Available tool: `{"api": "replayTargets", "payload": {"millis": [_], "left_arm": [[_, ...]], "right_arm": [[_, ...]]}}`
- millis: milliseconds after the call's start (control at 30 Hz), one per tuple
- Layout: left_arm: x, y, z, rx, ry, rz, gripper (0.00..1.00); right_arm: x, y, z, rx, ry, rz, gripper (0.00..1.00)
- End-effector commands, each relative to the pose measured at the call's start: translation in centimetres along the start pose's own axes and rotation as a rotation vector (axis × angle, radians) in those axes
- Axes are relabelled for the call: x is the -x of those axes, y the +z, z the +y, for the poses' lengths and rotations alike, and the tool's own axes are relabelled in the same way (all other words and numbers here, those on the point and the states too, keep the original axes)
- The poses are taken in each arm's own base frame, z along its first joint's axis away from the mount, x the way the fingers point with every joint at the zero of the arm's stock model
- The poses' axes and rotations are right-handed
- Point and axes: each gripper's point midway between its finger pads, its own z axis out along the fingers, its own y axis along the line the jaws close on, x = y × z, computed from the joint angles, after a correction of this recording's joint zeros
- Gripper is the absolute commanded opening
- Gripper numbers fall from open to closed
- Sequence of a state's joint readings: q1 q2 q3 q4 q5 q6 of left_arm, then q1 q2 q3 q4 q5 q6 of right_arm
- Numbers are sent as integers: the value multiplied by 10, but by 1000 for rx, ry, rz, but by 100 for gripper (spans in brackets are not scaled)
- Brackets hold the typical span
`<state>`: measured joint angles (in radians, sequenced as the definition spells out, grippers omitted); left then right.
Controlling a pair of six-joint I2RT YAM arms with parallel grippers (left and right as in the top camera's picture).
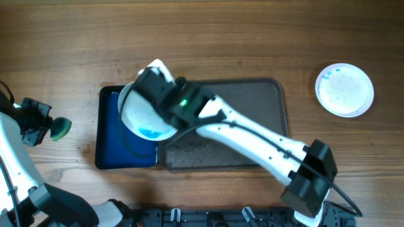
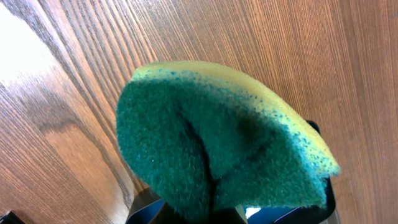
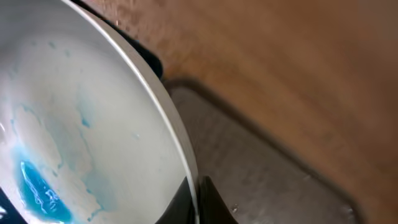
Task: Clean dirty plates on tray and stack at the side
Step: 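Carry the plate over the blue basin and tilt it to rinse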
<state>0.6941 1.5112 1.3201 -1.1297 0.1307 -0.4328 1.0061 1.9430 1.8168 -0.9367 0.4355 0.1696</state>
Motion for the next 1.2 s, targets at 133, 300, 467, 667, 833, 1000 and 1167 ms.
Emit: {"api": "replayTargets", "payload": {"millis": [133, 300, 467, 667, 833, 1000, 1167], "left_arm": [[9, -12, -7, -38, -17, -52, 4], [15, -12, -5, -41, -27, -68, 4], [23, -14, 6, -37, -94, -84, 4], [28, -15, 15, -35, -130, -90, 4], [28, -15, 14, -36, -148, -88, 4], [27, -15, 15, -34, -148, -85, 4], [27, -15, 15, -33, -148, -84, 4]], "right_arm": [[39, -39, -2, -306, -149, -198, 4], [56, -63, 5, -420, -222, -287, 5], [74, -87, 10, -520, -285, -362, 5], [90, -107, 26, -566, -402, -415, 5], [94, -114, 40, -605, -532, -415, 5], [97, -116, 50, -631, -594, -416, 5], [95, -113, 56, -640, -633, -405, 5]]}}
